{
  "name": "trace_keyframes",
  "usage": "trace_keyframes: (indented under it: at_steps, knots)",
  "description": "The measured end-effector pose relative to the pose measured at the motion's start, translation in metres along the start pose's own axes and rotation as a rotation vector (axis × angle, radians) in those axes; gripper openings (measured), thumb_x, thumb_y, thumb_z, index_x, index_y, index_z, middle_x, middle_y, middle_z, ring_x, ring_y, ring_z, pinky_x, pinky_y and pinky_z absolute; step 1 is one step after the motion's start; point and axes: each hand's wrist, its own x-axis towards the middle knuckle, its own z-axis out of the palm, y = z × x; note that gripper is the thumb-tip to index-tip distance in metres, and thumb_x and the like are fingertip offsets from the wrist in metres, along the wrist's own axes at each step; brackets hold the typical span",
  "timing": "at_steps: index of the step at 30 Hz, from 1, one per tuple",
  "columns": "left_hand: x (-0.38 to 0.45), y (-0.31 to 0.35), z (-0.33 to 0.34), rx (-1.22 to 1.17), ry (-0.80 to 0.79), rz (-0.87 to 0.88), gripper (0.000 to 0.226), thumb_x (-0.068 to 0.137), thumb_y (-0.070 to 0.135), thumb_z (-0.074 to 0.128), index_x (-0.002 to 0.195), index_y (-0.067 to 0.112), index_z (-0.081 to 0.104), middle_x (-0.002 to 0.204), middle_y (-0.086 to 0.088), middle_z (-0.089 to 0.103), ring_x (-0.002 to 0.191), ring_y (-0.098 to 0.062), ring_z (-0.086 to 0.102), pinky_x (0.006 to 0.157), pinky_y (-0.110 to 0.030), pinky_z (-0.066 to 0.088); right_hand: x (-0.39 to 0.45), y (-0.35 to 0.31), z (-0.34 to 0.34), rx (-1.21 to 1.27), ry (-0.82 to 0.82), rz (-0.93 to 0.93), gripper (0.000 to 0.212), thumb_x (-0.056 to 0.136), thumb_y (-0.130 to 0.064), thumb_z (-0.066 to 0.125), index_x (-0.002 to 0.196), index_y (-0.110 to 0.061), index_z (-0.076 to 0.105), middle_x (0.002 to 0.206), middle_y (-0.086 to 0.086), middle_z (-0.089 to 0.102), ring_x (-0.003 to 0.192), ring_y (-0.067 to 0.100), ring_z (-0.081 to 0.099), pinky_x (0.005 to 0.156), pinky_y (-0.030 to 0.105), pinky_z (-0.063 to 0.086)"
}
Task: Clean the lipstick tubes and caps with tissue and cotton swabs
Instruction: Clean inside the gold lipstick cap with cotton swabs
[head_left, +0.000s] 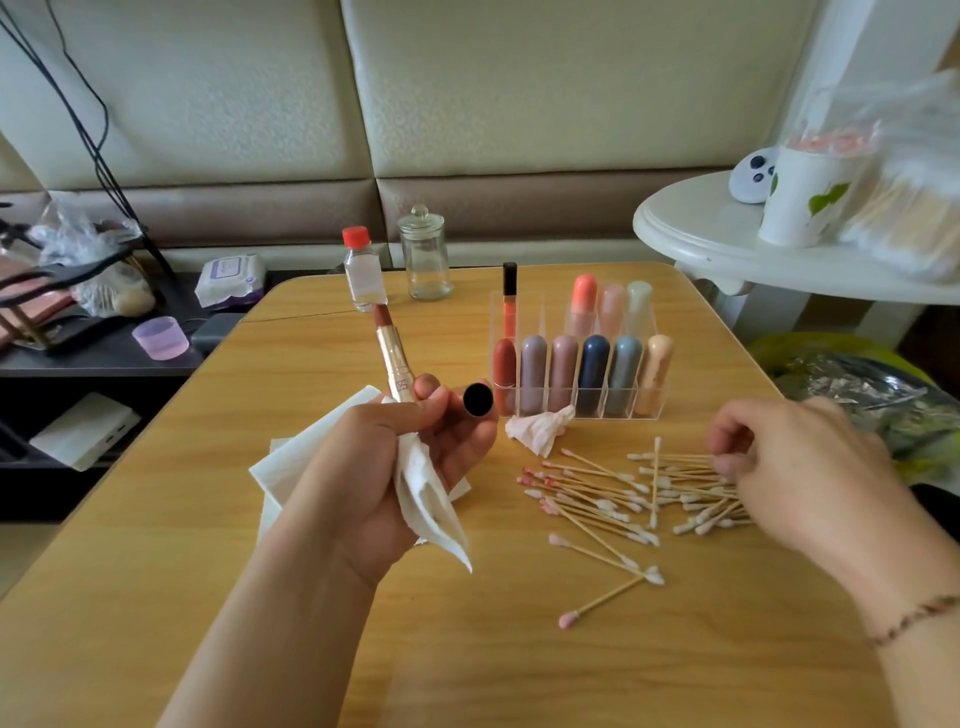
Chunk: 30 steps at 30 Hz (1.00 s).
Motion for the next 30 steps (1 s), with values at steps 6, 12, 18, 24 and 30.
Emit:
trace_keyframes:
  at_steps: [6, 12, 18, 24, 30]
  knots:
    - [0.001, 0.0, -0.001, 0.005, -0.015, 0.011, 0.016, 0.086, -0.003, 0.05, 0.078, 0.011, 0.051, 0.104, -0.017, 0.057, 0.079, -0.025, 0.069, 0.066, -0.031, 0.061, 0.006, 0.009, 0.0, 0.116, 0.071, 0.005, 0.03, 0.085, -0.012, 0.075, 0.074, -0.036, 0.061, 0.073, -0.018, 0.059, 0.079, 0.013, 0.054, 0.074, 0.037, 0.049]
    - [0.001, 0.0, 0.0, 0.018, -0.02, 0.015, 0.019, 0.09, -0.003, 0.048, 0.077, 0.01, 0.051, 0.103, -0.018, 0.057, 0.078, -0.025, 0.069, 0.065, -0.03, 0.061, 0.01, 0.023, 0.004, 0.214, 0.176, 0.043, 0.027, 0.087, 0.0, 0.068, 0.082, -0.025, 0.072, 0.074, -0.006, 0.064, 0.073, 0.014, 0.056, 0.063, 0.028, 0.043]
    - [-0.002, -0.005, 0.004, 0.064, -0.01, 0.019, 0.022, 0.093, -0.005, 0.046, 0.079, 0.01, 0.051, 0.083, -0.016, 0.064, 0.077, -0.028, 0.07, 0.067, -0.032, 0.062, 0.01, 0.013, -0.001, 0.321, 0.367, -0.057, 0.022, 0.089, 0.001, 0.069, 0.088, -0.02, 0.076, 0.075, -0.003, 0.064, 0.067, 0.011, 0.054, 0.058, 0.013, 0.029]
    - [-0.001, -0.004, 0.005, 0.073, 0.005, 0.018, 0.022, 0.094, -0.005, 0.046, 0.078, 0.011, 0.05, 0.079, -0.016, 0.065, 0.077, -0.028, 0.07, 0.068, -0.032, 0.062, 0.014, 0.01, 0.007, 0.278, 0.105, -0.012, 0.027, 0.096, -0.012, 0.062, 0.079, -0.033, 0.061, 0.077, -0.014, 0.067, 0.073, -0.002, 0.054, 0.054, 0.018, 0.034]
    - [-0.001, -0.004, 0.005, 0.079, 0.015, 0.023, 0.021, 0.093, -0.005, 0.047, 0.079, 0.01, 0.051, 0.08, -0.016, 0.065, 0.076, -0.028, 0.07, 0.067, -0.033, 0.062, 0.013, 0.01, 0.003, 0.443, 0.1, -0.029, 0.022, 0.092, -0.014, 0.07, 0.076, -0.026, 0.061, 0.061, -0.016, 0.07, 0.071, 0.005, 0.063, 0.059, 0.023, 0.037]
